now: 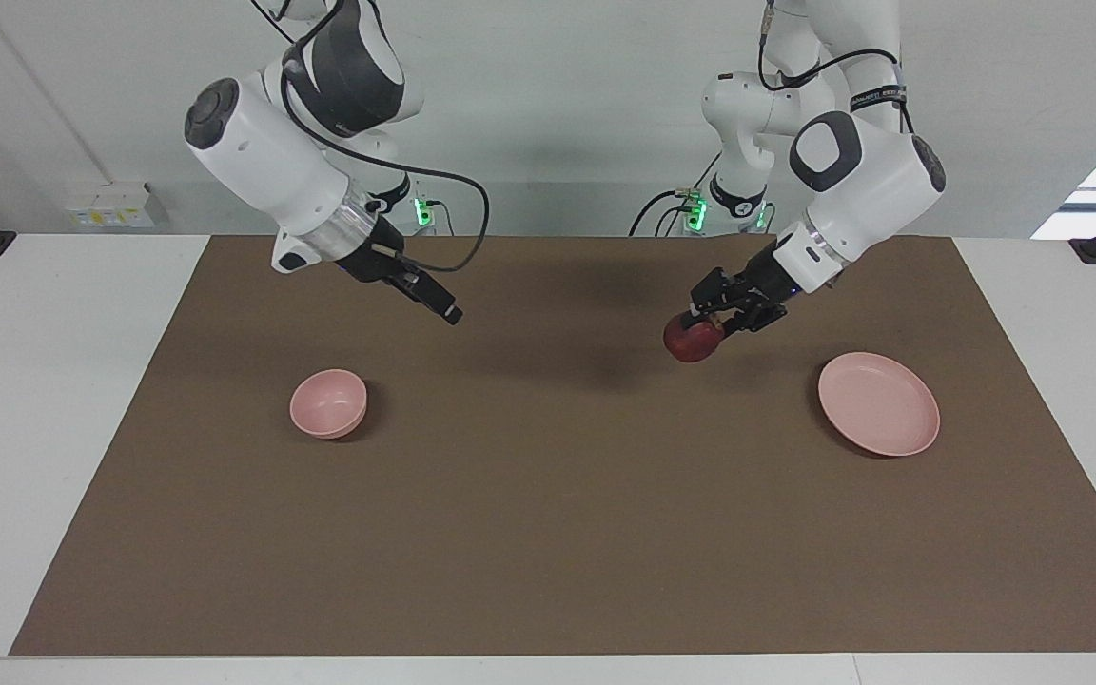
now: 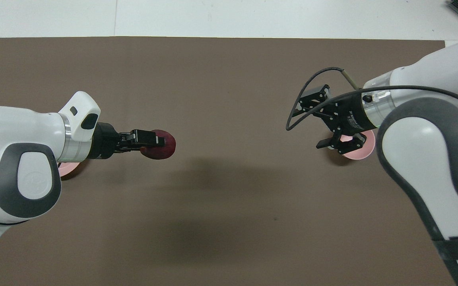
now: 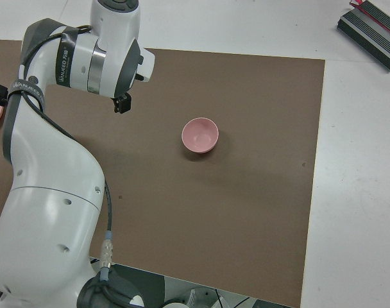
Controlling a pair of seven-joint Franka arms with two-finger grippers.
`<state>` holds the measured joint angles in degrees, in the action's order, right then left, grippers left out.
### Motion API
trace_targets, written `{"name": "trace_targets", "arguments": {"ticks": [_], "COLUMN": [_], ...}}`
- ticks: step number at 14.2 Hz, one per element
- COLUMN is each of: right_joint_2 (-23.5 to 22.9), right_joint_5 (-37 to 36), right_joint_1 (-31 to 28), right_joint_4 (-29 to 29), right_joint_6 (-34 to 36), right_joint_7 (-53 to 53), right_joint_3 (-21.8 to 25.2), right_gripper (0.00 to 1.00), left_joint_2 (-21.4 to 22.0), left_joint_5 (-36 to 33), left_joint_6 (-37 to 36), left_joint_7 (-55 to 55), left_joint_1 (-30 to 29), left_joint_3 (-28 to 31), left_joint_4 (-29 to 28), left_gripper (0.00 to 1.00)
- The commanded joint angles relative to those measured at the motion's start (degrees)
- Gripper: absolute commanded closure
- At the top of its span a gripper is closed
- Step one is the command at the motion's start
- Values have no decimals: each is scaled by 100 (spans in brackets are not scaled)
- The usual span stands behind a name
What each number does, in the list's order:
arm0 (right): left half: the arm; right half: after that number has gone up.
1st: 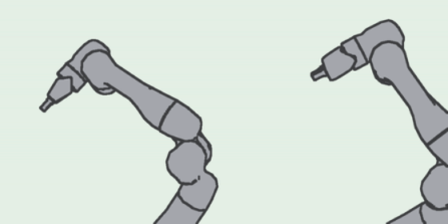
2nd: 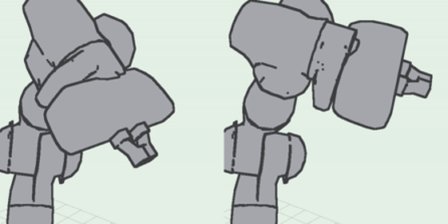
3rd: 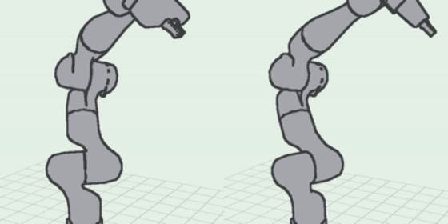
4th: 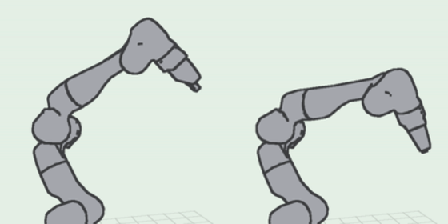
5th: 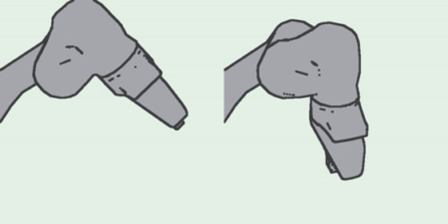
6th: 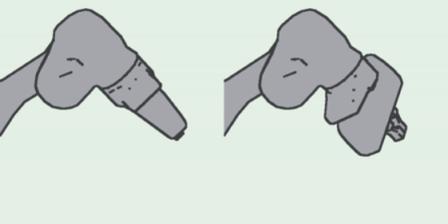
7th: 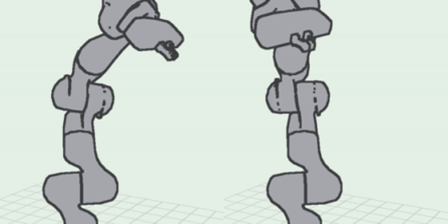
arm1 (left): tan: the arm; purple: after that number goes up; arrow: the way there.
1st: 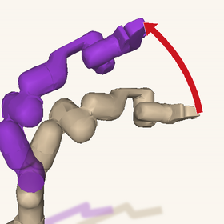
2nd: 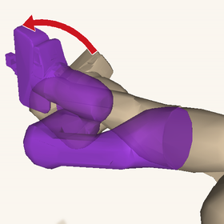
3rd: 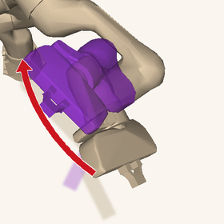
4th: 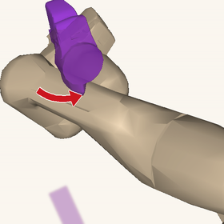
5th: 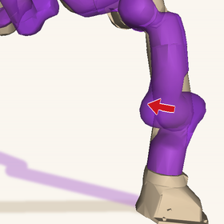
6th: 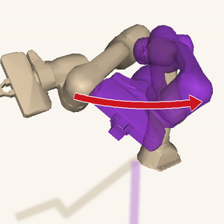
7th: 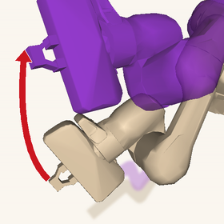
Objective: Move apple from plate to bowl
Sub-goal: 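Lift the apple with the left gripper while the right gripper approaches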
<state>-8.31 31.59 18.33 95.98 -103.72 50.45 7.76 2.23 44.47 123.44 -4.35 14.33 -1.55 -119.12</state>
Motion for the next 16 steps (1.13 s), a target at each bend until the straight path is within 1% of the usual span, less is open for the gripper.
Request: {"name": "trace_targets", "arguments": {"ticks": [1, 5, 7, 9, 12, 16], "right_joint_2": [-162, -180, -180, -285, -356, -435], "right_joint_5": [496, 1173, 1419, 1823, 1895, 1895], "right_joint_1": [275, 618, 698, 742, 1075, 1199], "right_joint_4": [44, 307, 352, 343, 343, 308], "right_joint_6": [-332, -832, -1193, -1369, -1572, -1818], "right_joint_7": [805, 1545, 1852, 1986, 2003, 2118], "right_joint_3": [6, 6, 6, 6, 15, 6], "right_gripper": [0, 0, 0, 0, 0, 0], "left_joint_2": [67, 67, 67, 67, 67, 58], "left_joint_5": [604, 1325, 1476, 1555, 1740, 1846], "left_joint_6": [486, 1171, 1523, 1717, 2200, 2588], "left_joint_7": [241, 268, 407, 453, 453, 453], "left_joint_1": [158, 184, 210, 307, 553, 790], "left_joint_3": [-160, -634, -863, -908, -908, -943], "left_joint_4": [-15, -24, -50, -50, -50, -50], "left_gripper": [100, 100, 100, 100, 100, 100]}}
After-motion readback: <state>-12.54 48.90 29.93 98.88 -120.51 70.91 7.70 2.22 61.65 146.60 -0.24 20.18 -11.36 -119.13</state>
